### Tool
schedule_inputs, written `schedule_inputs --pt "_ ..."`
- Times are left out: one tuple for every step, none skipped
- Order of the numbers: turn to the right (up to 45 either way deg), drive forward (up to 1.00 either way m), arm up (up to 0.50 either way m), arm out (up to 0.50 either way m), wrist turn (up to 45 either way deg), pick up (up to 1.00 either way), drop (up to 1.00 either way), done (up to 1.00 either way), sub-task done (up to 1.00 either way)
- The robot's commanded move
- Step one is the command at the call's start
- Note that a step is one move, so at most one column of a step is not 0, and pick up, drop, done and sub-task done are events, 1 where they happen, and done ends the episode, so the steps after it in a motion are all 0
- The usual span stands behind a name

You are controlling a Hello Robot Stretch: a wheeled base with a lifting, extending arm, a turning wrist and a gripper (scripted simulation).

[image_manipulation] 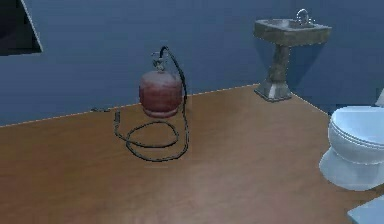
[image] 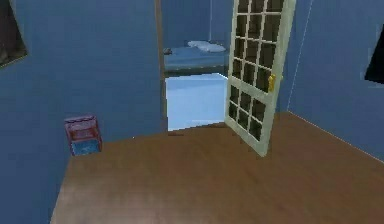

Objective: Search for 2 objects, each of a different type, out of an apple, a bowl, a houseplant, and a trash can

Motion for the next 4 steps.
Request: schedule_inputs --pt "0.0 1.00 0.00 0.00 0.0 0.00 0.00 0.00 0.00" --pt "0.0 1.00 0.00 0.00 0.0 0.00 0.00 0.00 0.00" --pt "0.0 0.40 0.00 0.00 0.0 0.00 0.00 0.00 0.00" --pt "-15.0 0.00 0.00 0.00 0.0 0.00 0.00 0.00 0.00"
